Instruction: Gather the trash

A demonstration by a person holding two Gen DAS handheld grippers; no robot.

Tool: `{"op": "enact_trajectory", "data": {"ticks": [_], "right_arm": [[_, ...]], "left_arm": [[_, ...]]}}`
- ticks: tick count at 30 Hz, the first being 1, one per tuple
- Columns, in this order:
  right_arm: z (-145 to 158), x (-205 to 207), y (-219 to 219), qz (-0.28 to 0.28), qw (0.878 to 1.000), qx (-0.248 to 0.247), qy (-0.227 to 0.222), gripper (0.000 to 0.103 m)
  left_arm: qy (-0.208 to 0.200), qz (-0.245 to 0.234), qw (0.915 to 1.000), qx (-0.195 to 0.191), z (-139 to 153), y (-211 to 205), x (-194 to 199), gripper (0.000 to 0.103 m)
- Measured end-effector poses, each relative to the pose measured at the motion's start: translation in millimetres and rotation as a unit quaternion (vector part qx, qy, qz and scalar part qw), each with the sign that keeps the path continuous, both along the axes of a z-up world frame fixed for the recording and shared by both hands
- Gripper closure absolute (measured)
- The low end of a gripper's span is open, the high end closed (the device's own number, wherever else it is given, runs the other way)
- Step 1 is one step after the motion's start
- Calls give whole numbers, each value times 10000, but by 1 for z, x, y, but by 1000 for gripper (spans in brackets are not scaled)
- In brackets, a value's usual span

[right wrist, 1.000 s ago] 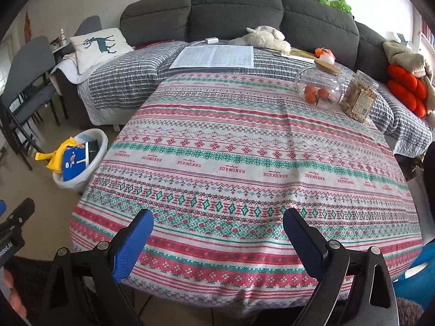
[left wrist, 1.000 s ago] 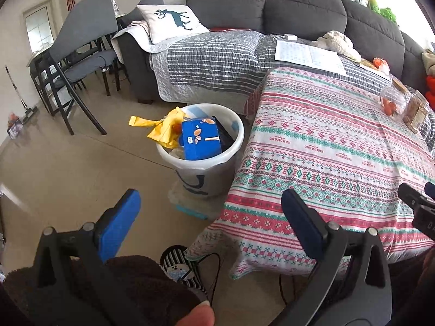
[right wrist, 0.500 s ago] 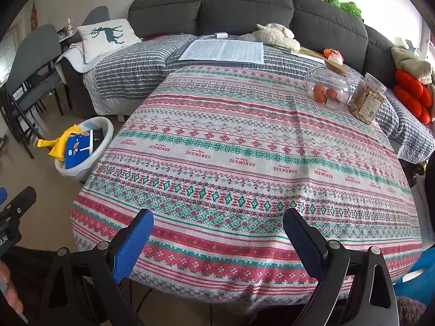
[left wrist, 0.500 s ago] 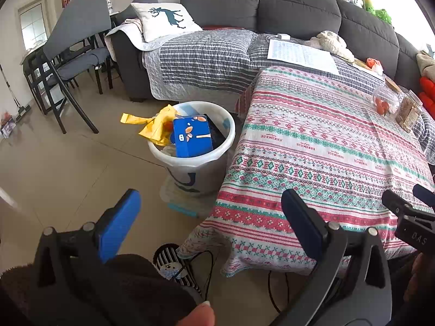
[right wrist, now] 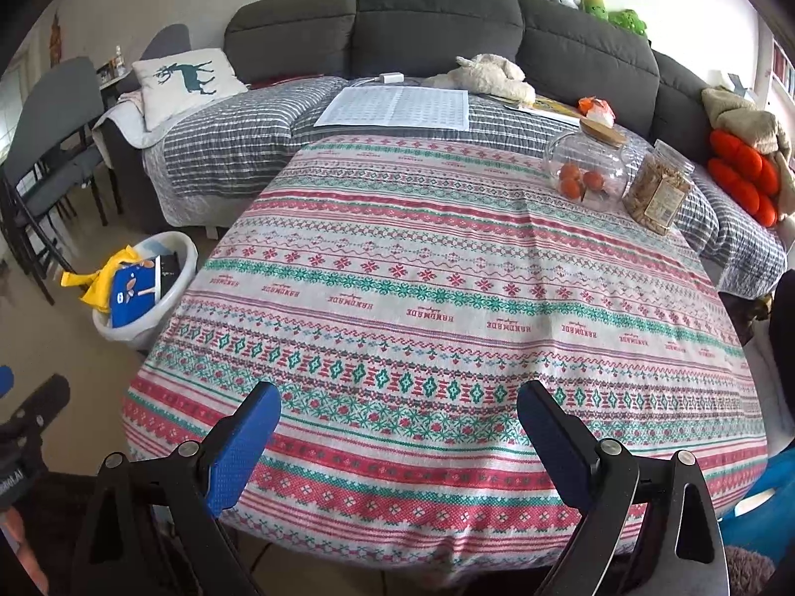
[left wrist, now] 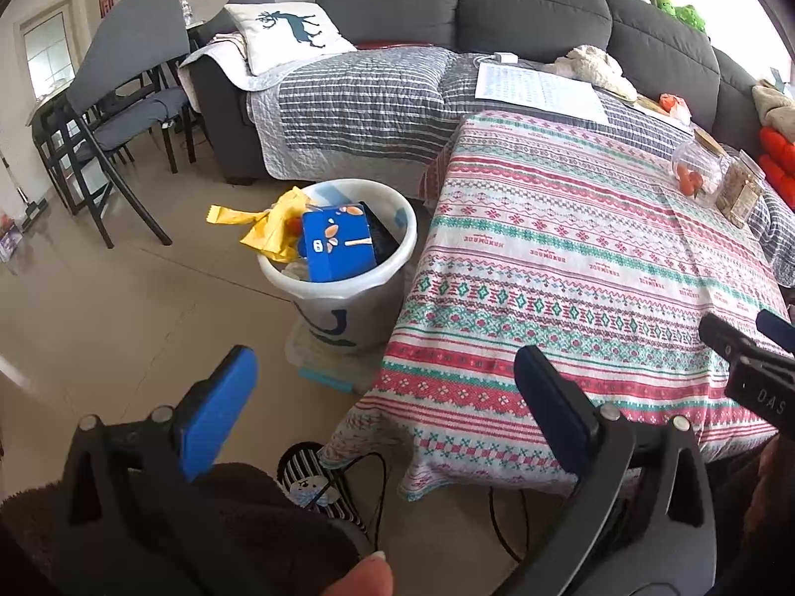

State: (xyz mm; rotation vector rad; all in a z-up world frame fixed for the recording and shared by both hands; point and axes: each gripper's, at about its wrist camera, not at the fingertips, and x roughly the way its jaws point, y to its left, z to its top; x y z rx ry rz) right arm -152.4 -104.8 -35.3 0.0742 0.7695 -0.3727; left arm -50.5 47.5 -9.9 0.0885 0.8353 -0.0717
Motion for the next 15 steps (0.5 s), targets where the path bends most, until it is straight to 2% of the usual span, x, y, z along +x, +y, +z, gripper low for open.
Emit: {"op": "enact_trajectory", "data": {"ticks": [8, 15], "right_arm": [[4, 3, -9, -11, 9997, 233, -78, 6], [4, 8, -16, 8, 9994, 348, -44, 6]], "left_arm": [[111, -121, 9998, -73, -1, -10, 4, 0], [276, 13, 9996, -18, -5, -18, 17, 0]]}}
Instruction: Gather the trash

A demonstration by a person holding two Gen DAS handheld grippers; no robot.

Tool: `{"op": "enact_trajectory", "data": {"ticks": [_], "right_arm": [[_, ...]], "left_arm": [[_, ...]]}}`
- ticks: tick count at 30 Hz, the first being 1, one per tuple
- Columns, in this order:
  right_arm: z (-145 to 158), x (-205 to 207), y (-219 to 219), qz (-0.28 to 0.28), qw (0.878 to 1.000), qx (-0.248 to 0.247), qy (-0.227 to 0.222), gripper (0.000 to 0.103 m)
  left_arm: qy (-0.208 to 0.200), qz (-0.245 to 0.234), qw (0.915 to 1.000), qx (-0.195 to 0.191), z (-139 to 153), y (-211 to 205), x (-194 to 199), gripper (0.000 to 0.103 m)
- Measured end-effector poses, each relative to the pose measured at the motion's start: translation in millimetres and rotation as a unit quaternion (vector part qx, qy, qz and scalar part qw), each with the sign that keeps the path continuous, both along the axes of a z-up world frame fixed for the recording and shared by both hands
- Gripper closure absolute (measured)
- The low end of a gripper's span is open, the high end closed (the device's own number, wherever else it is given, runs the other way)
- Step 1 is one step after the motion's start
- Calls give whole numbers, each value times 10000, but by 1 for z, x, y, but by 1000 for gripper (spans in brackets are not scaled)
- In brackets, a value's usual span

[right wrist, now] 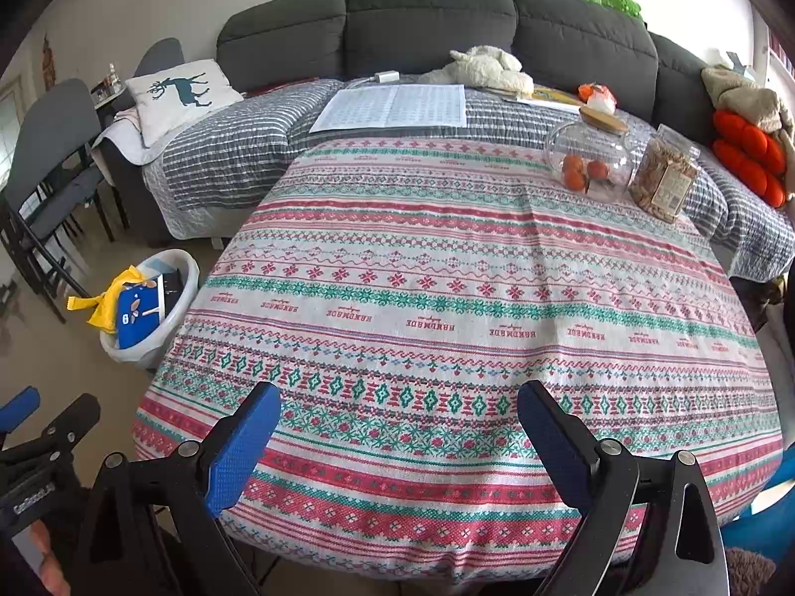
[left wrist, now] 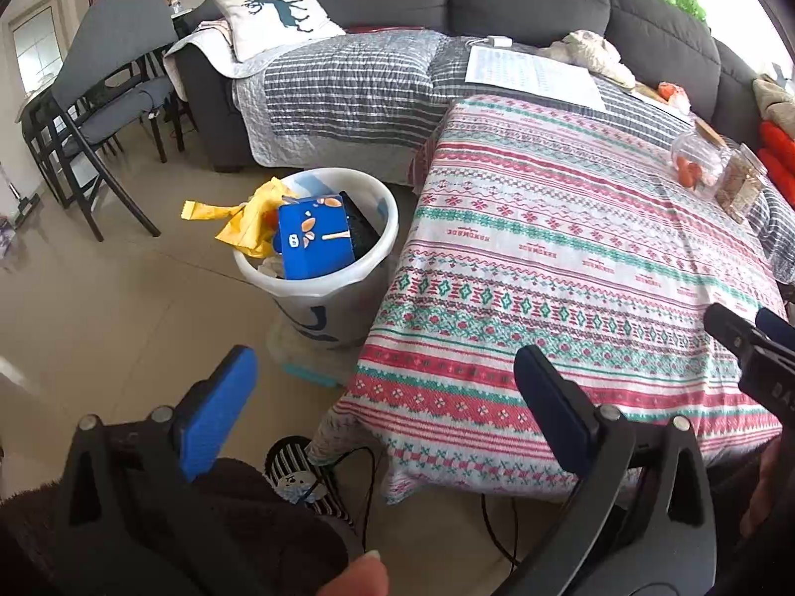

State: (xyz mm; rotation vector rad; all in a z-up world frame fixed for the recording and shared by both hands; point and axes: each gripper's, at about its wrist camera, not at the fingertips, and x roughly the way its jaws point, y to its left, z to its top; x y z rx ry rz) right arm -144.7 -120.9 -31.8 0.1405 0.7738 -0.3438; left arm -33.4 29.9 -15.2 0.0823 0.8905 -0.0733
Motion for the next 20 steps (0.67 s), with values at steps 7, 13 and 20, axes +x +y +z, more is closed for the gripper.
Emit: {"op": "enact_trajectory", "data": {"ticks": [7, 13, 20], "right_arm": [[1, 0, 3, 110, 9999, -2, 5, 6], [2, 0, 6, 146, 9999, -9, 9, 6], [-3, 1, 6, 175, 9998, 73, 115, 6]], "left_arm": [[32, 84, 9999, 64, -1, -8, 5, 1], [91, 63, 9999, 74, -3, -13, 8, 0], [111, -1, 9999, 113, -4, -19, 9, 1]]}}
